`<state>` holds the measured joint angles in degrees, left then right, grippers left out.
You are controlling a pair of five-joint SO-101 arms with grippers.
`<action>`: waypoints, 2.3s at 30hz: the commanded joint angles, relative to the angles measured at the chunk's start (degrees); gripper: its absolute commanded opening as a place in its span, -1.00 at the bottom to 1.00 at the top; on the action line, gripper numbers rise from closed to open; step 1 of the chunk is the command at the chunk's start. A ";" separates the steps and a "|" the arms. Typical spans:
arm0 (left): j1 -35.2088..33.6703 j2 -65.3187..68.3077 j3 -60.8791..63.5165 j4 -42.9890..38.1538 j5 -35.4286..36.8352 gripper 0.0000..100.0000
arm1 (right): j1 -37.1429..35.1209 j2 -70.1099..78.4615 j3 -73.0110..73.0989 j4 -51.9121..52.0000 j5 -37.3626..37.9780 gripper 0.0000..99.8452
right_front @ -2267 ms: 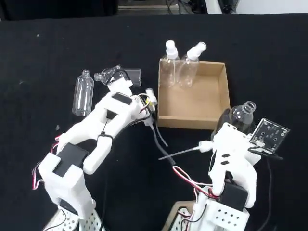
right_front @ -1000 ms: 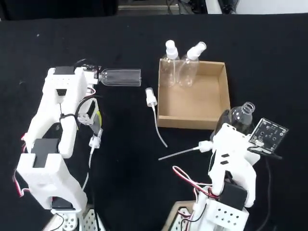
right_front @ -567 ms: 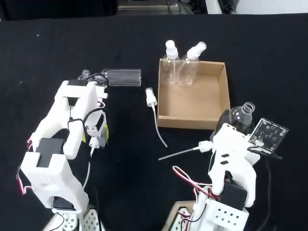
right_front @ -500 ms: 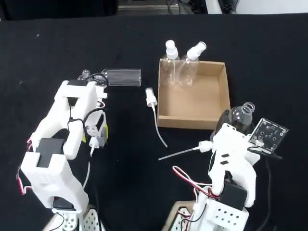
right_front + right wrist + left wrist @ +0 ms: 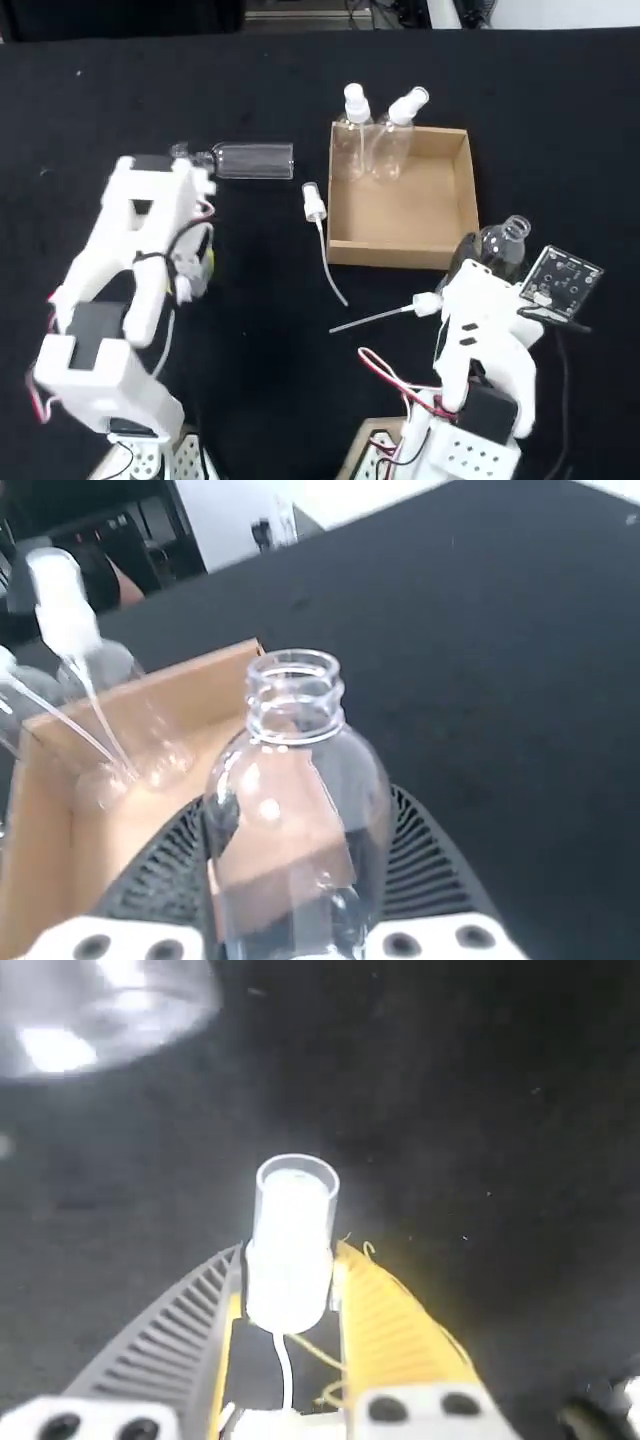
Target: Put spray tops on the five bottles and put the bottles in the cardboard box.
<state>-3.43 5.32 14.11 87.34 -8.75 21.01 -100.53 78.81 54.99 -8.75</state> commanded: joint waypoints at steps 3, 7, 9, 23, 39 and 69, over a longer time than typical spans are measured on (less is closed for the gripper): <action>-4.18 -17.85 -5.58 2.29 1.05 -0.94 | -15.74 -0.75 -8.57 0.35 0.09 -0.97; -2.86 -26.20 -12.00 2.73 3.69 -0.94 | -30.24 -0.66 -8.57 -7.30 0.09 -0.97; -2.51 -30.51 -17.19 2.64 6.95 -0.94 | -35.16 -0.57 -8.31 -11.69 0.09 -0.98; 16.48 -38.07 -47.43 -6.24 18.20 -0.94 | -43.69 -1.19 7.08 -30.86 0.09 -0.98; 38.99 -35.34 -37.85 -27.08 18.11 -0.94 | -43.78 -1.19 9.71 -30.59 0.00 -0.98; 38.81 -35.34 -34.24 -27.25 17.93 -0.94 | -43.34 -1.19 9.89 -30.42 0.09 -0.98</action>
<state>35.25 -29.76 -17.10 59.74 9.01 -22.24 -100.62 88.66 25.98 -8.84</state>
